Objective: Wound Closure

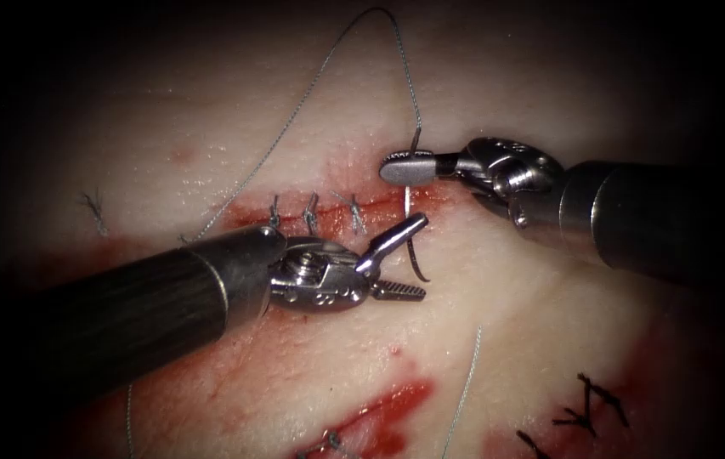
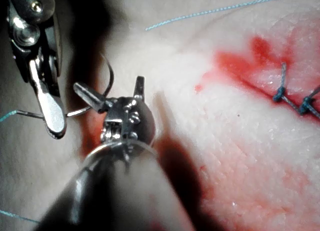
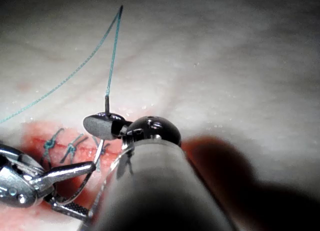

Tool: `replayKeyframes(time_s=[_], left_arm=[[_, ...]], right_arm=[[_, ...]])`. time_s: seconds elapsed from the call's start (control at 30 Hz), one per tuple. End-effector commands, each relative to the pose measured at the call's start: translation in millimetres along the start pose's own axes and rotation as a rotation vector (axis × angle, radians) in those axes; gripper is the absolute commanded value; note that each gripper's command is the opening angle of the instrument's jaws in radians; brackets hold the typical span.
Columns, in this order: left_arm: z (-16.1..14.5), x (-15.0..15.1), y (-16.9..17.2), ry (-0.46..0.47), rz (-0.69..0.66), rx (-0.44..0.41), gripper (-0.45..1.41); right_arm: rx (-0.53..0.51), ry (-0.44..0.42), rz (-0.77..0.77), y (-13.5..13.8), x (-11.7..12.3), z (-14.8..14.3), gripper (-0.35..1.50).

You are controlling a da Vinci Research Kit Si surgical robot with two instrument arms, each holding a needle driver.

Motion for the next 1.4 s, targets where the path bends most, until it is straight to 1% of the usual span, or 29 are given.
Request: replayKeyframes(time_s=[0.03, 0.1, 0.13, 0.17, 0.27, 0.4, 0.53, 0.57, 0.6, 0.63, 0.67, 0.7, 0.77, 0.8, 0.83, 0.87, 0.9, 0.97, 1.03, 1.1, 1.17, 1.27, 1.3, 1.33, 1.4], left_arm=[[0.9, -0.2, -0.5, 0.003, -0.003, 0.003, 0.49], [0.9, 0.0, -0.5, 0.007, 0.025, 0.008, 0.06], [0.9, 0.2, -0.5, 0.013, 0.054, 0.007, -0.31], [0.9, 0.3, -0.5, 0.022, 0.113, 0.005, -0.45], [0.8, 0.5, -0.7, 0.058, 0.200, -0.017, -0.45], [0.6, 0.4, -1.3, 0.085, 0.243, -0.019, -0.45], [0.2, 0.2, -1.8, 0.099, 0.276, -0.021, -0.45], [0.1, 0.1, -1.9, 0.115, 0.287, -0.021, -0.45], [0.0, 0.1, -2.0, 0.128, 0.298, -0.025, -0.45], [-0.1, 0.1, -2.1, 0.138, 0.310, -0.028, -0.45], [-0.3, 0.1, -2.1, 0.145, 0.322, -0.034, -0.45], [-0.3, 0.1, -2.2, 0.149, 0.323, -0.034, -0.45], [-0.5, 0.1, -2.2, 0.158, 0.329, -0.040, -0.45], [-0.5, 0.1, -2.3, 0.161, 0.330, -0.040, -0.45], [-0.5, 0.2, -2.3, 0.164, 0.336, -0.040, -0.45], [-0.6, 0.2, -2.4, 0.169, 0.342, -0.040, -0.45], [-0.6, 0.2, -2.4, 0.172, 0.348, -0.039, -0.45], [-0.6, 0.3, -2.3, 0.178, 0.361, -0.047, -0.45], [-0.6, 0.4, -2.4, 0.180, 0.373, -0.046, -0.45], [-0.6, 0.4, -2.4, 0.182, 0.384, -0.046, -0.45], [-0.6, 0.4, -2.5, 0.188, 0.396, -0.045, -0.45], [-0.6, 0.5, -2.7, 0.202, 0.396, -0.044, -0.45], [-0.6, 0.5, -2.7, 0.205, 0.396, -0.044, -0.45], [-0.6, 0.5, -2.7, 0.208, 0.396, -0.044, -0.45], [-0.7, 0.6, -2.7, 0.214, 0.397, -0.047, -0.45]], right_arm=[[0.002, 0.003, -0.002, 0.2, 0.2, 1.2, -0.35], [0.003, 0.007, -0.002, 0.1, 0.1, 1.3, -0.35], [0.002, 0.004, -0.003, 0.1, 0.1, 1.3, -0.35], [0.002, 0.004, -0.003, 0.1, 0.1, 1.3, -0.35], [0.001, 0.002, -0.003, 0.1, 0.1, 1.2, -0.35], [0.010, -0.007, -0.009, 0.0, 0.0, 1.2, -0.35], [0.075, -0.033, -0.040, -0.1, 0.0, 1.1, -0.35], [0.087, -0.032, -0.040, -0.1, 0.0, 1.1, -0.28], [0.102, -0.030, -0.040, -0.1, 0.0, 1.2, -0.06], [0.113, -0.026, -0.040, -0.1, 0.0, 1.2, 0.10], [0.120, -0.022, -0.040, -0.1, 0.0, 1.1, 0.19], [0.129, -0.024, -0.040, -0.1, 0.0, 1.1, 0.39], [0.140, -0.023, -0.040, -0.1, 0.0, 1.1, 0.61], [0.148, -0.027, -0.041, -0.1, -0.1, 1.0, 0.80], [0.155, -0.027, -0.041, -0.1, -0.1, 1.0, 0.88], [0.161, -0.026, -0.041, -0.2, -0.2, 1.0, 1.05], [0.165, -0.025, -0.041, -0.3, -0.2, 1.0, 1.17], [0.185, -0.021, -0.047, -0.4, -0.3, 0.9, 1.18], [0.202, -0.029, -0.018, -0.6, -0.5, 1.0, 1.12], [0.213, -0.037, 0.005, -0.7, -0.6, 1.1, 1.15], [0.224, -0.037, 0.017, -0.8, -0.7, 1.1, 1.12], [0.247, -0.010, 0.055, -0.9, -0.8, 1.0, 1.12], [0.255, -0.005, 0.061, -0.9, -0.8, 1.0, 1.08], [0.261, 0.002, 0.061, -0.9, -0.8, 0.8, 1.00], [0.271, 0.015, 0.069, -0.9, -0.8, 0.7, 0.96]])
